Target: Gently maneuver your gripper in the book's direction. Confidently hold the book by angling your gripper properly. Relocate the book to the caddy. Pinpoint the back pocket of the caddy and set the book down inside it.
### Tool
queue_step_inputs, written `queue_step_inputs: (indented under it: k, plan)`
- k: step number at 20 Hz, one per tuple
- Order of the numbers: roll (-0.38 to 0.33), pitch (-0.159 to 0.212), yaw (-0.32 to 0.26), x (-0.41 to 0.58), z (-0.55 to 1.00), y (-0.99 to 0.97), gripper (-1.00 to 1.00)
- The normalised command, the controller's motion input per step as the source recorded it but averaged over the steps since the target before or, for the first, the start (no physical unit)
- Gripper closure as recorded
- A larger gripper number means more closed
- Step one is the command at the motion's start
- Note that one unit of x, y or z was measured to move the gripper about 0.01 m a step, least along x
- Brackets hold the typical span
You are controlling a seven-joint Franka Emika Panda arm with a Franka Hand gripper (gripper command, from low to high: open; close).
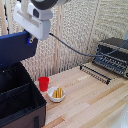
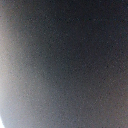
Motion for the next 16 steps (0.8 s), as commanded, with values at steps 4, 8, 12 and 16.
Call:
queue_step_inputs:
  k: [4,8,12,16]
  plan:
    - [0.0,0.0,-0.093,0.254,0.2,0.81,1.0]
    - [-0.001,0.005,-0.108,0.429,-0.06,0.61,1.0]
    - [-0.001,-0.007,-0.109,0.451,-0.16,0.38,1.0]
    - [0.002,-0.003,-0.046,0.303,-0.09,0.21,1.0]
